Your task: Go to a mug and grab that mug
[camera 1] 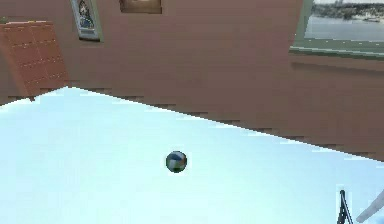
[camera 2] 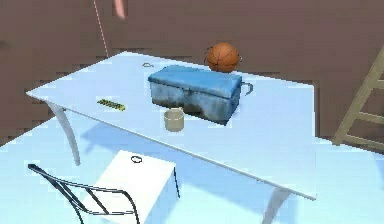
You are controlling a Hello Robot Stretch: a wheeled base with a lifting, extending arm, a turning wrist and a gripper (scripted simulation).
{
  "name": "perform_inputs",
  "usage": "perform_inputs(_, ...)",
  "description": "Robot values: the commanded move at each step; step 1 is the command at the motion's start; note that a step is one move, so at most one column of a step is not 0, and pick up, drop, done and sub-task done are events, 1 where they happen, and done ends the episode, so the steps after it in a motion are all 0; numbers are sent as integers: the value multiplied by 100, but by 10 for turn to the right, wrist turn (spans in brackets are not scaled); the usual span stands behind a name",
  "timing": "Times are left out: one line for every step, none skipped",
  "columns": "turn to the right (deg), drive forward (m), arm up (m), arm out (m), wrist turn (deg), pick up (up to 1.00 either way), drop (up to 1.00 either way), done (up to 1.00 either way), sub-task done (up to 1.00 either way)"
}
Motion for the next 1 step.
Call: perform_inputs(0,0,36,0,0,0,0,0,0)
